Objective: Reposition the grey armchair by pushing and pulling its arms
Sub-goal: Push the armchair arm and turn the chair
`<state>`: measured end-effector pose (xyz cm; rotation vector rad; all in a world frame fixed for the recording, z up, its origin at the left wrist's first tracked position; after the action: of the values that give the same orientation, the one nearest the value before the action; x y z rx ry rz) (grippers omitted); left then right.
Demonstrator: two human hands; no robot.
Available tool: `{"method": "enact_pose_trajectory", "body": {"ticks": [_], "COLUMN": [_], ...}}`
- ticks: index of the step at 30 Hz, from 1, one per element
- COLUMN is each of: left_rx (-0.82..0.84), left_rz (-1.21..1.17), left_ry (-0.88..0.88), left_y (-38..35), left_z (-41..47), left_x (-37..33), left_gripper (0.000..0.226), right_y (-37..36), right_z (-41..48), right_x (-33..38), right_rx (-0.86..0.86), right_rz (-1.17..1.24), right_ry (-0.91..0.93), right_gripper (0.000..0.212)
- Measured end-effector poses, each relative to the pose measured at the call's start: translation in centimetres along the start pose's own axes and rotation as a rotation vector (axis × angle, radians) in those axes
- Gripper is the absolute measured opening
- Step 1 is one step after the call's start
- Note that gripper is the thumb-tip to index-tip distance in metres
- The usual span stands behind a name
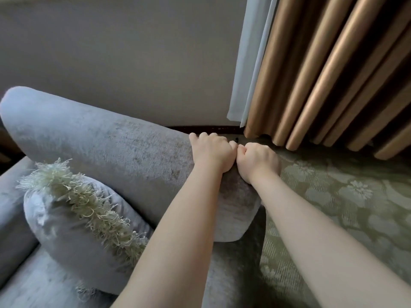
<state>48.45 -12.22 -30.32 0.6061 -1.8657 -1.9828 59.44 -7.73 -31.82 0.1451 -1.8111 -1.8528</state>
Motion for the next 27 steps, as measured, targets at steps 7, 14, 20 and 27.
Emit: {"method": "enact_pose_trajectory", "body": {"ticks": [7,14,20,27], "left_rx": [0.037,0.034,0.066,0.086], "left_rz": [0.056,0.078,0.064,0.043], "left_ry": [-0.008,-0.058,-0.081,-0.077], "left_y": [0.0,0.2,0.2,0.1], "left_z": [-1.5,-5.4,-8.0,-8.2], "left_x": [0.2,-1.2,-2.6,-3.1], "left_gripper": [0.050,0.050,0.053,0.051], "right_y": [0.9,2.4,2.8,2.6], "right_z": [-1.6,-5.6,-8.4,-8.4], "right_x": [0.7,-0.7,-2.0,-2.6], "right_rx": [-0.001,-0.048,0.003,0.054], "right_rz": [0.036,0.020,0.005,0.025], "right_ry": [0.051,0.032,0.013,-0.015], "right_gripper": [0.052,0.051,0.051,0.049]}}
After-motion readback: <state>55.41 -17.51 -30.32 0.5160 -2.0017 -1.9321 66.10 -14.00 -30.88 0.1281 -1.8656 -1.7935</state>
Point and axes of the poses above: each hand's wrist, its own z-axis towards the middle knuckle, its own y-axis out of the back of the hand, x = y × z, the point moved 10 cm from there along z, towards the middle knuckle, and after that the axes turned 5 degrees about y, right-handed, at the moved point
